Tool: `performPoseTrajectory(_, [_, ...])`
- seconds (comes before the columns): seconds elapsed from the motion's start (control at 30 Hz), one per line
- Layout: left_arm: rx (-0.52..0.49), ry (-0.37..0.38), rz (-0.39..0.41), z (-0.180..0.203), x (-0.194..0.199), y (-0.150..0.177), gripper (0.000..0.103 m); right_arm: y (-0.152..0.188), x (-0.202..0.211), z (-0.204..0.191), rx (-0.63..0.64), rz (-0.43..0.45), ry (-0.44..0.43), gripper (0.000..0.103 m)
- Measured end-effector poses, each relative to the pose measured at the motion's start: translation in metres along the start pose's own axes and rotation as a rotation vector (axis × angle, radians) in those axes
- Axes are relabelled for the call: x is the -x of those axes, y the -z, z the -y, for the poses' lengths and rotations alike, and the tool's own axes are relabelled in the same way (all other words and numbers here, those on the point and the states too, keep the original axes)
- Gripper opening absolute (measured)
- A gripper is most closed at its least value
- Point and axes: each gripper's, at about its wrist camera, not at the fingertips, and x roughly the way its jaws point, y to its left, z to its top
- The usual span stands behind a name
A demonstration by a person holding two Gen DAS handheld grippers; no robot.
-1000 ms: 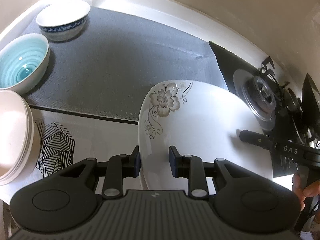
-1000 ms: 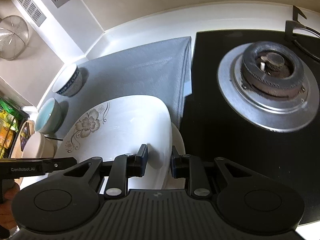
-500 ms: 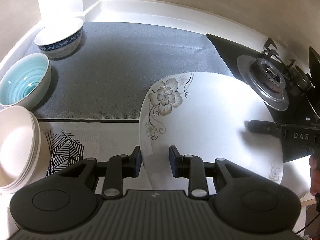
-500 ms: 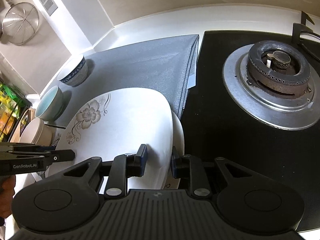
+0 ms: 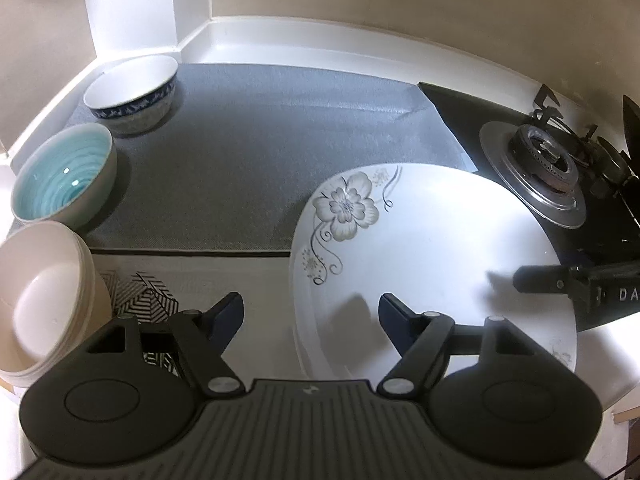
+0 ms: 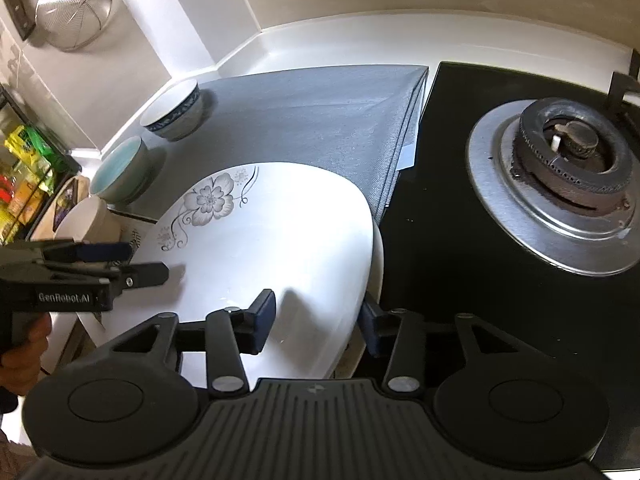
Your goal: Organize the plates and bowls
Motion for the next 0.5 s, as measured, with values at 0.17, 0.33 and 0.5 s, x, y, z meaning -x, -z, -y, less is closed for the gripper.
performPoseTrajectory(0.17, [0.012, -0.004, -0.008, 0.0, -0.003, -0.001, 0.08, -0.008, -0.002, 0.004, -0.004, -0.024, -0.021, 0.048])
performPoseTrajectory(0.33, [0.02, -0.003, -0.014, -0.001, -0.007, -0.002, 0.08, -0.014, -0.007, 0.042, -0.309, -0.076, -0.15, 0.049])
performPoseTrajectory(0.5, [0.028, 0.007, -0.021, -0.002, -0.01, -0.002, 0.08, -0.019, -0.005, 0.053, -0.326, -0.081, -0.192, 0.049])
